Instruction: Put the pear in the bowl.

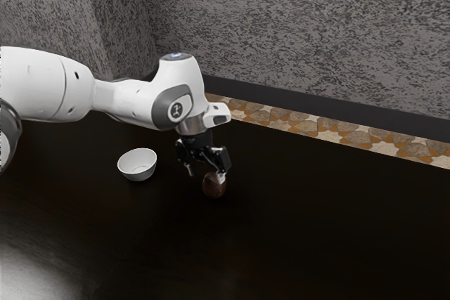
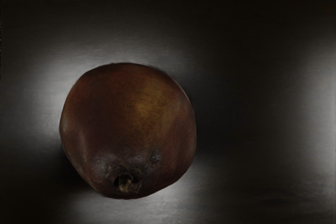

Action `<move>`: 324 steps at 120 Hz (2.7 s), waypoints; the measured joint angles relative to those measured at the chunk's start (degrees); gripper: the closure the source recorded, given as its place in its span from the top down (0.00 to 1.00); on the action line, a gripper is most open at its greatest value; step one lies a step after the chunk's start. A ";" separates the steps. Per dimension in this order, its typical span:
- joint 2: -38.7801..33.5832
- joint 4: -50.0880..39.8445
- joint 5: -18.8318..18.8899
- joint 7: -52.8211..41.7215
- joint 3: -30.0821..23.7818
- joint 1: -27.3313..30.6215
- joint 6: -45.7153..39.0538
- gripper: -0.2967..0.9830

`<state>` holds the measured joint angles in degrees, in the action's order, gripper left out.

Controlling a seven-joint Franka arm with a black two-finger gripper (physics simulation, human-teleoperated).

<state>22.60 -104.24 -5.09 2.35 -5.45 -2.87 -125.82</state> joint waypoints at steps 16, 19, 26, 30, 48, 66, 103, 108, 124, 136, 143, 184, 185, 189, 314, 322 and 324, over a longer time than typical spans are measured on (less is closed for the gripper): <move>2.35 1.73 0.08 -0.53 0.02 0.29 -0.27 0.77; 2.81 2.14 0.08 -0.66 0.01 0.30 -0.30 0.77; 3.77 3.10 0.08 -0.96 0.00 0.36 -0.37 0.77; 4.16 3.44 0.08 -1.13 0.00 0.38 -0.39 0.77; 5.49 4.30 0.08 -1.76 0.01 0.41 -0.48 0.77; 6.29 4.37 0.08 -2.26 0.06 0.49 -0.52 0.77; 7.55 4.37 0.01 -2.95 0.00 0.59 -0.88 0.77; 7.79 4.42 0.00 -3.02 0.00 0.59 -1.02 0.77; 8.36 4.60 -0.02 -3.22 0.00 0.59 -1.48 0.77; 8.88 5.20 -0.01 -3.35 0.04 0.59 -1.94 0.77; 9.06 5.35 0.00 -3.42 0.06 0.59 -2.25 0.77; 10.75 6.93 -0.31 -3.87 0.06 0.59 -3.31 0.74; 10.78 6.93 -0.37 -3.88 0.06 0.59 -3.32 0.74; 10.85 6.90 -0.58 -3.91 0.07 0.59 -3.35 0.73; 3.85 9.01 1.30 -4.18 4.65 15.68 4.32 0.46; 5.64 10.64 1.27 -4.70 5.07 17.09 4.61 0.47; 5.99 10.94 1.26 -4.83 5.13 17.34 4.67 0.47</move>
<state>28.58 -93.30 -3.83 -2.49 -0.32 14.47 -121.15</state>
